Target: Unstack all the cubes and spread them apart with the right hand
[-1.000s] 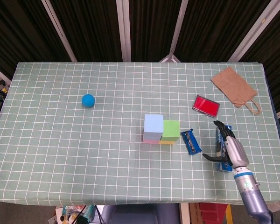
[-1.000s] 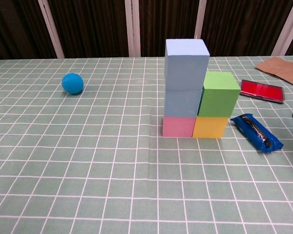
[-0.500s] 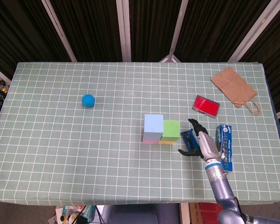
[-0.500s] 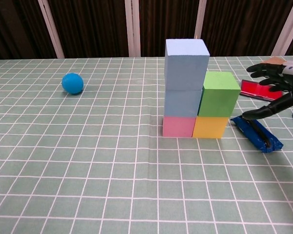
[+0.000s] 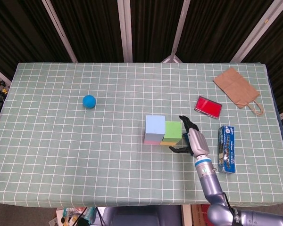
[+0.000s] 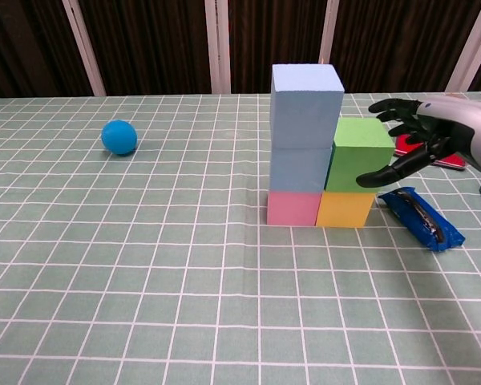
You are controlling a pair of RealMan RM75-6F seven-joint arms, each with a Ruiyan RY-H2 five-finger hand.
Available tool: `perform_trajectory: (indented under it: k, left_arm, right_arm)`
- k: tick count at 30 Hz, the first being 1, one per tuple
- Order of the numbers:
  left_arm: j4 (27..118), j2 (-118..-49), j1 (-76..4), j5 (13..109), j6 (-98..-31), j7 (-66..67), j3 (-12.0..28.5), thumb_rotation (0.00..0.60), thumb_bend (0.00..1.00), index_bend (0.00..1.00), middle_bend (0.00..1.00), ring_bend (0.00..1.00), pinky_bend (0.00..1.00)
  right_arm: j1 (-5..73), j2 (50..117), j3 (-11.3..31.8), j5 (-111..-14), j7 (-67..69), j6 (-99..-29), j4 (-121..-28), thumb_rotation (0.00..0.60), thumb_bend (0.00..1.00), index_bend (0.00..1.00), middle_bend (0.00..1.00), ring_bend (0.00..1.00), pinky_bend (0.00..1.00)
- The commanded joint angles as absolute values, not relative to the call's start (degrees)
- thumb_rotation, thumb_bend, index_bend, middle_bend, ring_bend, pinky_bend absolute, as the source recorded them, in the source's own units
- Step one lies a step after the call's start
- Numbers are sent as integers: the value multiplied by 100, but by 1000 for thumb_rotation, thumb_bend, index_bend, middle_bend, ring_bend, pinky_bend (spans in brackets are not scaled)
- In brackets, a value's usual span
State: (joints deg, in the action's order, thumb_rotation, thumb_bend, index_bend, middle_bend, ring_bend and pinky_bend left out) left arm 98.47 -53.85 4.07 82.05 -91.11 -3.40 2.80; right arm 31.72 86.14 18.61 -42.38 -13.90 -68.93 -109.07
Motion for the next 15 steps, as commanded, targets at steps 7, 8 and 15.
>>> perform_trajectory:
  k: [7, 8, 15]
  left_arm:
    - [9853, -5370, 368, 8115, -9012, -352, 303, 600, 255, 37, 0, 0, 0]
    - [9855, -5369, 361, 8119, -9002, -349, 301, 600, 255, 37, 0, 0, 0]
    - [9866, -5360, 382, 8135, -9042, -384, 296, 600, 255, 38, 0, 0, 0]
  right_arm:
    - [3424, 9181, 2042, -4223, -1708, -7414, -10522, 600, 153, 291, 330, 425, 159]
    - [3441, 9216, 2046, -4211, -1757, -7448, -10482, 600, 151, 297, 349, 446, 182]
    - [3436, 9257, 1969, -4186, -1953, -7530, -10210, 600, 155, 308, 403, 526, 242]
